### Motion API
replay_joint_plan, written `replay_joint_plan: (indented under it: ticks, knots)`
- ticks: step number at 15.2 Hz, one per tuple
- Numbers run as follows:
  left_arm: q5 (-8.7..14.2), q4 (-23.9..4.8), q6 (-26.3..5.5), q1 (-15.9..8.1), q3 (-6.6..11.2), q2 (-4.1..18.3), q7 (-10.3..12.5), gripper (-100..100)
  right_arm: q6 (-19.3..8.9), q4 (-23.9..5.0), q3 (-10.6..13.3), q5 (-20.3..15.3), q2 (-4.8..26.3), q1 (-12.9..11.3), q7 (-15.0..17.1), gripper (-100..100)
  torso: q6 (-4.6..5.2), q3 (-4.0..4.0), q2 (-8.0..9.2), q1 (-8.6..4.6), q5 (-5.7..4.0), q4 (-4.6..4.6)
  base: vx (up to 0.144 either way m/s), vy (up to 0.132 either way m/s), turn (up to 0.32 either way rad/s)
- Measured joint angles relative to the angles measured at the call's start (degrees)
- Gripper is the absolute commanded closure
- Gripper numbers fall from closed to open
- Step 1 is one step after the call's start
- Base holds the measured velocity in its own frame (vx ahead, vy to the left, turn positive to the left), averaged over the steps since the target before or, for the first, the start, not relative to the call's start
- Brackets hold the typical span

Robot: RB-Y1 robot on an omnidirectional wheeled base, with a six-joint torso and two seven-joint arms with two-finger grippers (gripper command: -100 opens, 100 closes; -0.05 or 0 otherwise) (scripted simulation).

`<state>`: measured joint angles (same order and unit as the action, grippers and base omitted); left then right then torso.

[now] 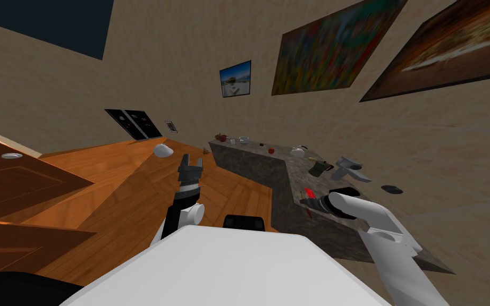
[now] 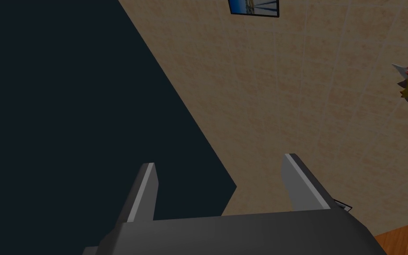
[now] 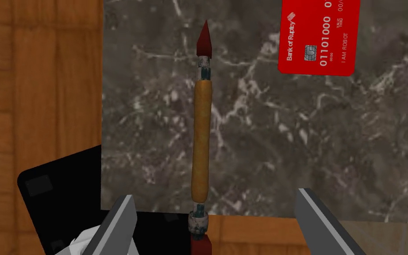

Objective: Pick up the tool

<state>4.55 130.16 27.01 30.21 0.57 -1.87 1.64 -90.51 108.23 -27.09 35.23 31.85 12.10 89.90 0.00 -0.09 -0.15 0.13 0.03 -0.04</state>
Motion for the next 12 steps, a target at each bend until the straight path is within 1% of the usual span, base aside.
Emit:
replay_joint_plan:
  ticks: [4,5,10,11,12]
  knots:
    - [0.0,0.0,0.0,0.0,0.00,0.0,0.0,0,-3.6,-0.5,-0.8,1.1,0.6,-0.3,2.9,-100,0.00,0.00,0.00,-0.04,-0.01,0.00,0.035,0.013,0.021]
    - [0.0,0.0,0.0,0.0,0.00,0.0,0.0,0,-4.0,-0.5,-0.8,1.2,0.6,-0.4,3.1,-100,0.00,0.02,0.04,-0.05,-0.01,0.01,0.017,0.006,-0.021]
    - [0.0,0.0,0.0,0.0,0.00,0.0,0.0,0,-0.7,-4.0,-0.3,-0.1,-0.8,-0.6,0.7,-100,0.01,0.05,0.10,-0.08,-0.02,0.02,0.017,0.008,-0.019]
    - [0.0,0.0,0.0,0.0,0.00,0.0,0.0,0,-0.4,-4.1,-0.3,-0.2,-0.8,-0.6,0.5,100,0.01,0.06,0.11,-0.08,-0.02,0.02,0.000,0.000,0.000]
    - [0.0,0.0,0.0,0.0,0.00,0.0,0.0,0,-0.4,-4.1,-0.3,-0.2,-0.8,-0.6,0.5,100,0.01,0.08,0.14,-0.09,-0.02,0.03,0.000,0.000,0.000]
